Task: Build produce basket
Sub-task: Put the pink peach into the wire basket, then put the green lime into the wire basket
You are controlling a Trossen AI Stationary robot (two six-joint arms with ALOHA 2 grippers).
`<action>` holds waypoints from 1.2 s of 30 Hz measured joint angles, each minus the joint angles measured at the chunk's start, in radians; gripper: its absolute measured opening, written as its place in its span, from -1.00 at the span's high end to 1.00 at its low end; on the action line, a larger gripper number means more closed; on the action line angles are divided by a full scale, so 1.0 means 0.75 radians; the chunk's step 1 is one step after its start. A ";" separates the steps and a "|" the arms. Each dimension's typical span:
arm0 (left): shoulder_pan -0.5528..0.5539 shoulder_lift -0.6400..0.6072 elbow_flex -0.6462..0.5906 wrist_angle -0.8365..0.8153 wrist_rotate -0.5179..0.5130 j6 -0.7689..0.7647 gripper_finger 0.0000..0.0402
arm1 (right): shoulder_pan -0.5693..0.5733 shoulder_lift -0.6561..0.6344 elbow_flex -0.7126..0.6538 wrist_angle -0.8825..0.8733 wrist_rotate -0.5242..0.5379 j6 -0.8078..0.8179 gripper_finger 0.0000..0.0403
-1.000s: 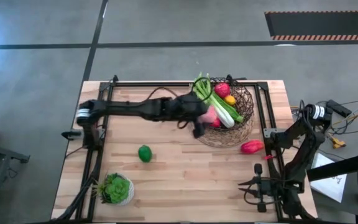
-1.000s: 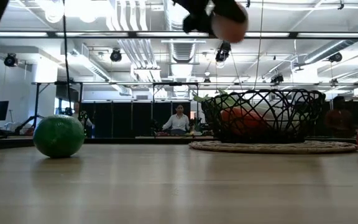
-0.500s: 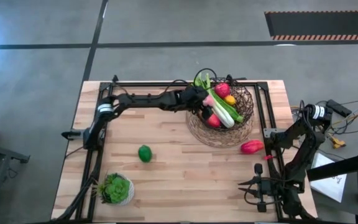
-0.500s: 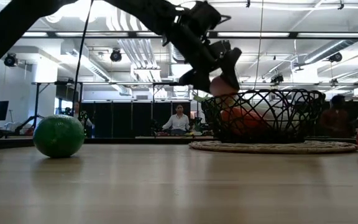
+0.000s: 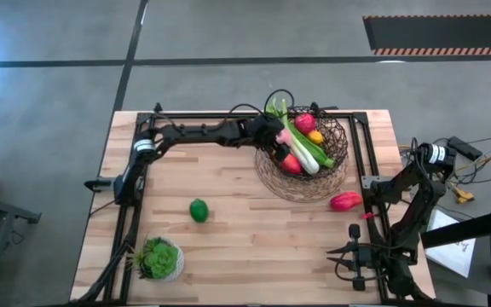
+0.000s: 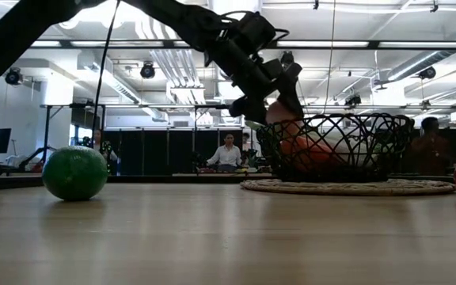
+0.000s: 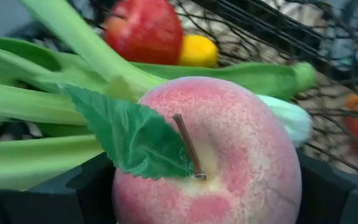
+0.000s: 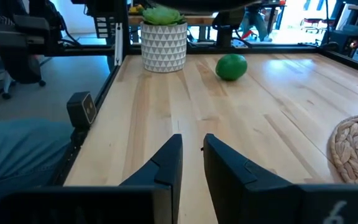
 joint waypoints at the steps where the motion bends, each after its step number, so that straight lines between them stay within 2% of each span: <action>1: 0.006 0.000 0.000 0.001 0.038 0.000 -0.66 | 0.000 0.000 0.000 0.000 0.000 0.000 0.72; 3: 0.015 0.000 0.000 0.004 0.087 0.000 -0.72 | 0.000 0.000 0.001 0.000 0.001 0.000 0.72; 9: 0.039 0.000 0.011 0.002 0.099 0.013 -0.83 | 0.000 0.000 0.001 0.000 0.024 0.000 0.72; 13: 0.042 -0.008 0.038 -0.013 0.091 0.106 -0.83 | 0.000 0.000 0.001 0.000 0.024 0.000 0.72; 18: 0.037 -0.064 0.069 -0.030 0.090 0.126 -0.83 | 0.000 0.000 0.001 -0.001 0.023 0.001 0.72; 23: 0.021 -0.156 0.070 -0.151 0.074 0.219 -0.78 | 0.000 0.000 0.001 -0.001 0.023 0.000 0.72; 27: -0.045 -0.249 0.066 -0.313 -0.041 0.280 -0.63 | -0.001 0.000 0.001 -0.008 0.024 0.001 0.72; 33: -0.267 -0.417 -0.043 -0.580 -0.439 0.314 -0.42 | -0.007 0.000 0.001 -0.010 0.023 0.029 0.72; 36: -0.405 -0.521 -0.172 -0.636 -0.563 0.255 -0.35 | -0.015 0.002 0.001 -0.011 0.025 0.058 0.72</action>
